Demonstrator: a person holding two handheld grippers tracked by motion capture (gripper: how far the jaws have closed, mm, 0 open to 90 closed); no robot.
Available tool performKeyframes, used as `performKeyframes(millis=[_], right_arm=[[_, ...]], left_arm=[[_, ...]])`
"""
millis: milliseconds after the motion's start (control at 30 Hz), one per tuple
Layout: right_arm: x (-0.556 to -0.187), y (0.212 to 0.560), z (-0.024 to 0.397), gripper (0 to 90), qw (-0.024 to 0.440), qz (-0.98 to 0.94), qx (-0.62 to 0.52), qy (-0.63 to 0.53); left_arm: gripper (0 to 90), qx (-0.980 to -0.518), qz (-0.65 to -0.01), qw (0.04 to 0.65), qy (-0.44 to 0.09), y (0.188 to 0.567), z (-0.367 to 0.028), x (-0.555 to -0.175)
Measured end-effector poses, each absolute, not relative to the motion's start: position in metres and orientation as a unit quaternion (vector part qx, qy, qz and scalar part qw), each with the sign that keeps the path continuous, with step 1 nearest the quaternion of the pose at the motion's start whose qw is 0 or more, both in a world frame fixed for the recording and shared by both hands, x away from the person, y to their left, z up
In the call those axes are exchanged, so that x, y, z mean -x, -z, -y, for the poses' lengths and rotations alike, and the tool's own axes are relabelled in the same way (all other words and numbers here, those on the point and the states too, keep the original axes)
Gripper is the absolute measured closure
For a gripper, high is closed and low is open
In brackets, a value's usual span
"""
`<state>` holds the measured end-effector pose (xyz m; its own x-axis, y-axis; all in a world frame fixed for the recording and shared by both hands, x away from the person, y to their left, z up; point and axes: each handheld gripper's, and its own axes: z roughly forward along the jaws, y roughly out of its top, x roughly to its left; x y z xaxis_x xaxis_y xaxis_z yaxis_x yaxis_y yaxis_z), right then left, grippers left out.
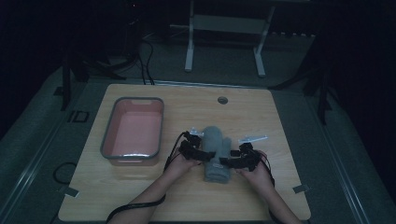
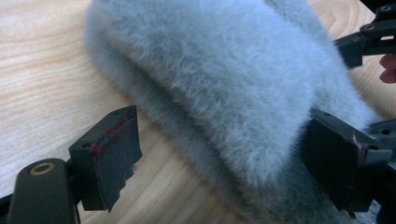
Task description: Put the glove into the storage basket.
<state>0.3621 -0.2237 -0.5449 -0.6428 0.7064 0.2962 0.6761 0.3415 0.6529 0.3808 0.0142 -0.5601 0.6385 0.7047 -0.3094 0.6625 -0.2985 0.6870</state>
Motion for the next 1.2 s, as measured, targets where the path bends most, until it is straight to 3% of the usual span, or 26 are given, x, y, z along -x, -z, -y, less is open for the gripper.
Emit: performKeyframes(millis=[133,233,300,367,500,633,833,1200], right_arm=[[-0.368,0.55,0.223,18.8,-0.015,-0.811,-0.438,-0.387],[-0.369,0.55,0.221,21.8,-0.014,-0.816,-0.429,-0.386],[-0.37,0.551,0.221,35.2,-0.029,-0.82,-0.419,-0.389],[-0.371,0.551,0.222,42.9,-0.044,-0.818,-0.422,-0.389],[-0.372,0.551,0.221,54.6,-0.063,-0.819,-0.425,-0.381],[-0.37,0.548,0.219,67.4,-0.053,-0.822,-0.421,-0.379],[-0.366,0.544,0.221,76.3,-0.054,-0.82,-0.42,-0.386],[-0.358,0.521,0.224,78.2,-0.055,-0.809,-0.408,-0.42]], left_arm=[[19.9,-0.811,-0.415,0.411,-0.032,0.56,-0.013,-0.38],[35.0,-0.816,-0.403,0.416,-0.012,0.56,-0.012,-0.38],[45.9,-0.815,-0.399,0.419,0.005,0.561,-0.011,-0.381],[53.1,-0.816,-0.397,0.42,0.013,0.561,-0.011,-0.382],[63.4,-0.813,-0.396,0.426,0.04,0.563,-0.01,-0.385],[71.9,-0.812,-0.39,0.433,0.039,0.563,-0.01,-0.384],[77.8,-0.808,-0.383,0.446,0.03,0.559,-0.01,-0.38],[79.3,-0.808,-0.37,0.458,0.005,0.525,-0.014,-0.37]])
